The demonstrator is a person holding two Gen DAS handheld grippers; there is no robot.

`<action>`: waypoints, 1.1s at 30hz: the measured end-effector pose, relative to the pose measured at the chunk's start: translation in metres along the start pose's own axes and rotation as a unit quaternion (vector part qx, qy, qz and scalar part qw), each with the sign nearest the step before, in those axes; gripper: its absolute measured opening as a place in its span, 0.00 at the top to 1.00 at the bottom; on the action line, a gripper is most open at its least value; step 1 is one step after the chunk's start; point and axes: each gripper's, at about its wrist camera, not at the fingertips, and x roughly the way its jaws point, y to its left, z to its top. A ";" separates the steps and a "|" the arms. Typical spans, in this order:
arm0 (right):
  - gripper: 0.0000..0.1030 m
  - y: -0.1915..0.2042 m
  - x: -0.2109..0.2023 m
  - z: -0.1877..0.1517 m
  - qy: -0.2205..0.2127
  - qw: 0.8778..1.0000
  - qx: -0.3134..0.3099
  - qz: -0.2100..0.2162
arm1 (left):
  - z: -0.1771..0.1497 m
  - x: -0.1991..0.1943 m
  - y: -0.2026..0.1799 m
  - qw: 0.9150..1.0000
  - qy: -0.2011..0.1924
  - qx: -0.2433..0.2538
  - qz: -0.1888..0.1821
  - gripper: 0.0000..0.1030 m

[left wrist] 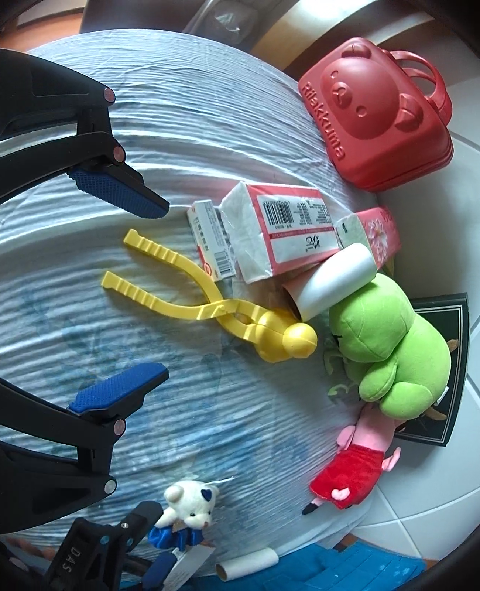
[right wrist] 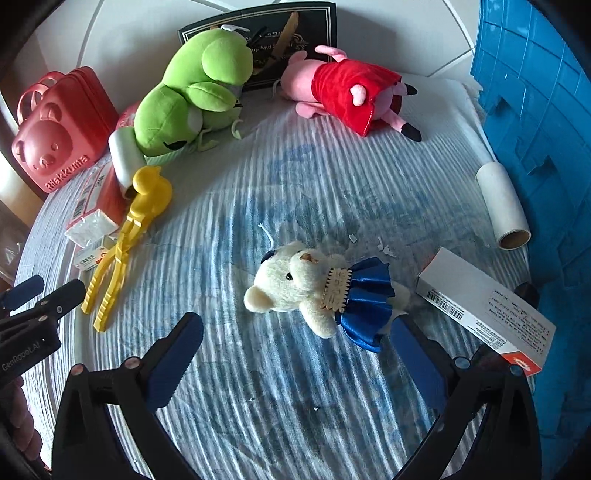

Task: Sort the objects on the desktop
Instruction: 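Grasp the yellow clip with the left tool while the right tool grasps the teddy bear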

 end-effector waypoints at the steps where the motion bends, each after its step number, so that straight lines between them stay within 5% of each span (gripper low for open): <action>1: 0.00 -0.001 0.005 0.002 0.003 1.000 0.001 -0.001 | 0.004 0.005 -0.001 1.000 0.002 0.002 -0.001 0.21; 7: 0.00 -0.005 0.034 0.013 0.021 1.000 0.005 -0.013 | 0.029 0.036 -0.009 1.000 0.014 0.013 -0.008 0.21; 12: 0.18 -0.006 0.048 0.032 0.013 1.000 0.002 -0.025 | 0.053 0.063 -0.017 0.999 0.022 0.022 -0.009 0.21; 14: 0.34 -0.004 0.054 0.042 0.012 1.000 0.002 -0.014 | 0.060 0.072 -0.021 0.999 0.025 0.026 -0.012 0.21; 21: 0.34 -0.002 0.076 0.061 0.013 1.000 -0.005 -0.011 | 0.072 0.096 -0.038 0.998 0.033 0.038 -0.026 0.24; 25: 0.34 -0.006 0.076 0.064 0.011 1.000 -0.001 0.002 | 0.074 0.094 -0.041 0.998 0.028 0.039 -0.040 0.47; 33: 0.32 -0.007 0.059 0.055 0.004 1.000 -0.003 0.013 | 0.052 0.080 -0.044 0.998 0.036 0.042 -0.030 0.48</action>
